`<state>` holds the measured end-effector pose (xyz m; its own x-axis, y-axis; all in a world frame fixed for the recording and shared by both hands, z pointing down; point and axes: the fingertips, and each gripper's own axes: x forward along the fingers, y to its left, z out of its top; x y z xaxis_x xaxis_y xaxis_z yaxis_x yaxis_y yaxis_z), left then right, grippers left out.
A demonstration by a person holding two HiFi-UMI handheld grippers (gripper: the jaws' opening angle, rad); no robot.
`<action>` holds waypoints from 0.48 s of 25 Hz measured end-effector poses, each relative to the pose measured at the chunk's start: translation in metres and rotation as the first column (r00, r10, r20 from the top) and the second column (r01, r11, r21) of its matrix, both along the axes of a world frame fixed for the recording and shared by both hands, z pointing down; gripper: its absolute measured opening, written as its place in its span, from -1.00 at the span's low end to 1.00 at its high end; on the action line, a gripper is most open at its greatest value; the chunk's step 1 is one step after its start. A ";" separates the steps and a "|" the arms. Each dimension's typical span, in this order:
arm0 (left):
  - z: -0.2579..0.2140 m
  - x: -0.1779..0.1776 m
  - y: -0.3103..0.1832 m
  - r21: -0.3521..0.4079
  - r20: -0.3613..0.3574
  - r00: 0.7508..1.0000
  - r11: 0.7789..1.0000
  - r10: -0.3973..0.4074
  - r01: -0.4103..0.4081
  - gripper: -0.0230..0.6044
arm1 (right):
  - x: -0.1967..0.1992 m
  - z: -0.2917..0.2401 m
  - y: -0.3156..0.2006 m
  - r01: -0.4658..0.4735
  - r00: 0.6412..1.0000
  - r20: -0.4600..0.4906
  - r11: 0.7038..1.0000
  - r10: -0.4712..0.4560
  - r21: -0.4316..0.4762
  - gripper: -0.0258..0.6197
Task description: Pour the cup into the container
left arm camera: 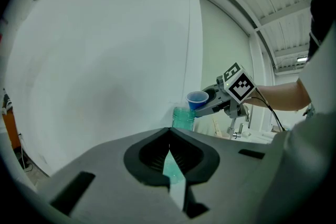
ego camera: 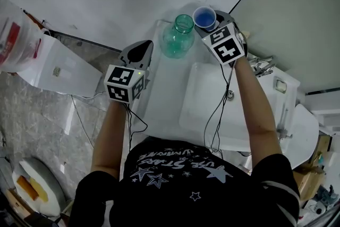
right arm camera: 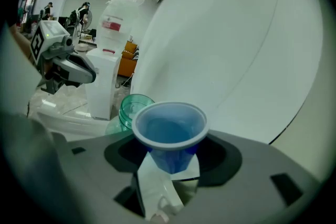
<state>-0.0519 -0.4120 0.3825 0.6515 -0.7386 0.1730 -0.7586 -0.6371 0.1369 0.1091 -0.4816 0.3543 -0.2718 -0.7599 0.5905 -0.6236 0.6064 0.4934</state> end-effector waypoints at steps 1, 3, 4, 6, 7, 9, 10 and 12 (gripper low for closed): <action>0.001 0.000 0.000 -0.001 -0.001 1.000 1.000 0.001 -0.001 -0.89 | 0.000 0.000 0.000 -0.004 1.000 -0.012 1.000 0.004 0.003 -0.08; 0.002 0.000 0.000 -0.001 -0.001 1.000 1.000 0.005 -0.005 -0.89 | 0.000 -0.002 -0.002 -0.005 0.999 -0.046 1.000 0.006 0.017 -0.08; 0.002 0.000 0.000 -0.001 0.000 1.000 1.000 0.008 -0.008 -0.89 | 0.000 -0.003 -0.002 -0.004 0.998 -0.064 1.000 0.005 0.023 -0.08; 0.003 0.000 0.000 -0.002 -0.001 1.000 1.000 0.011 -0.011 -0.89 | -0.001 -0.004 -0.004 -0.005 0.996 -0.088 1.000 0.008 0.031 -0.08; 0.003 -0.001 -0.001 -0.002 -0.004 1.000 1.000 0.010 -0.010 -0.89 | -0.001 -0.004 -0.004 -0.007 0.995 -0.101 0.999 0.010 0.034 -0.08; 0.003 -0.001 -0.001 -0.003 -0.007 1.000 1.000 0.011 -0.011 -0.89 | 0.000 -0.004 -0.005 -0.010 0.991 -0.133 0.999 0.016 0.042 -0.08; 0.003 -0.001 -0.002 -0.002 -0.008 1.000 1.000 0.012 -0.012 -0.89 | 0.000 -0.004 -0.006 -0.011 0.988 -0.150 0.999 0.018 0.046 -0.08; 0.003 -0.001 -0.002 -0.001 -0.011 1.000 1.000 0.015 -0.015 -0.89 | 0.000 -0.005 -0.007 -0.009 0.983 -0.185 0.998 0.020 0.058 -0.08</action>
